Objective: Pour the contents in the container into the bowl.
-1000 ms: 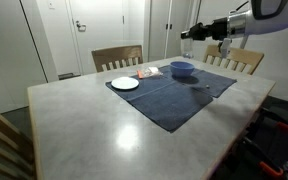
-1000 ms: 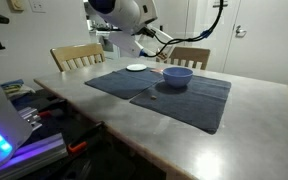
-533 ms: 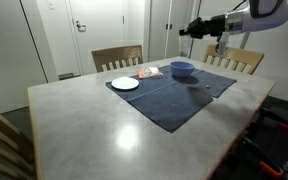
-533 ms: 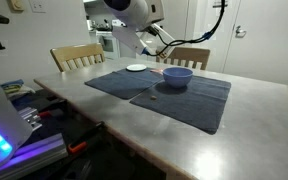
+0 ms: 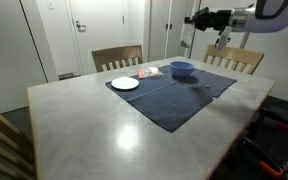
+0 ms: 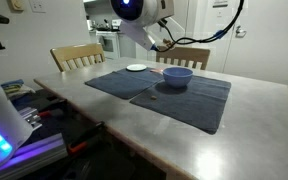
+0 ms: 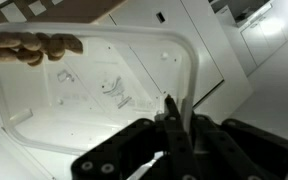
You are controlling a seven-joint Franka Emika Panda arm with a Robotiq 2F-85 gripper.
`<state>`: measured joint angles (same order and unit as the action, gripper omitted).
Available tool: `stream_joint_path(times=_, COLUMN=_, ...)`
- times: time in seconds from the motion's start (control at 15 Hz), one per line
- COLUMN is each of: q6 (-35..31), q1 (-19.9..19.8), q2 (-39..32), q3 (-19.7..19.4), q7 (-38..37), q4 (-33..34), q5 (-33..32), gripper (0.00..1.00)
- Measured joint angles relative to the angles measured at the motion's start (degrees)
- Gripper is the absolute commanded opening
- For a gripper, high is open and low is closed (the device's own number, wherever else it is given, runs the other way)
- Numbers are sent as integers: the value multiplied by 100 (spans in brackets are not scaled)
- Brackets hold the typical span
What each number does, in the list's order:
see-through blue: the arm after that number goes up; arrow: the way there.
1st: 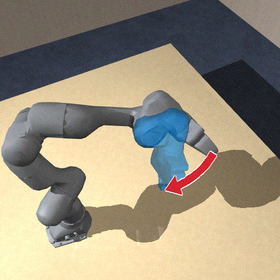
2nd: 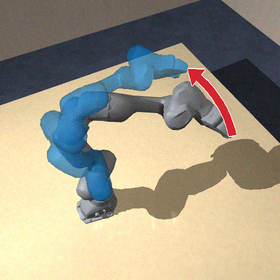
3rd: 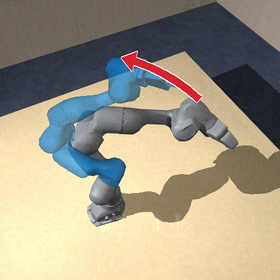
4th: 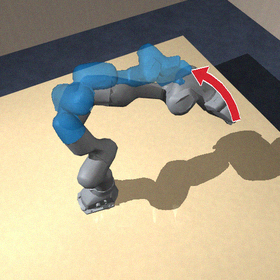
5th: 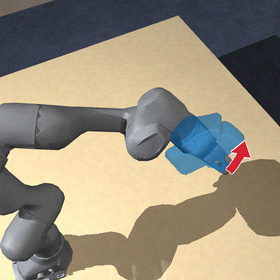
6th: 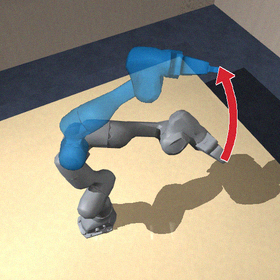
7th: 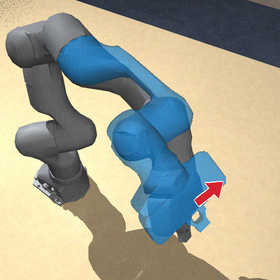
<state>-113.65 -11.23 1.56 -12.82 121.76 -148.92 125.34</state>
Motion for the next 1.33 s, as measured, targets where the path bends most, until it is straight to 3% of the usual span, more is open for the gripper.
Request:
stream_joint_path(times=0.27, q6=873, q1=-213, q2=-260, q3=-239, q7=-106, q4=-45, q5=16, gripper=2)
stream_joint_path(times=0.6, q6=1798, q1=-223, q2=-901, q3=-245, q7=-168, q4=-22, q5=174, gripper=2)
stream_joint_path(times=1.33, q6=3119, q1=-220, q2=-1674, q3=-314, q7=163, q4=85, q5=588, gripper=2)
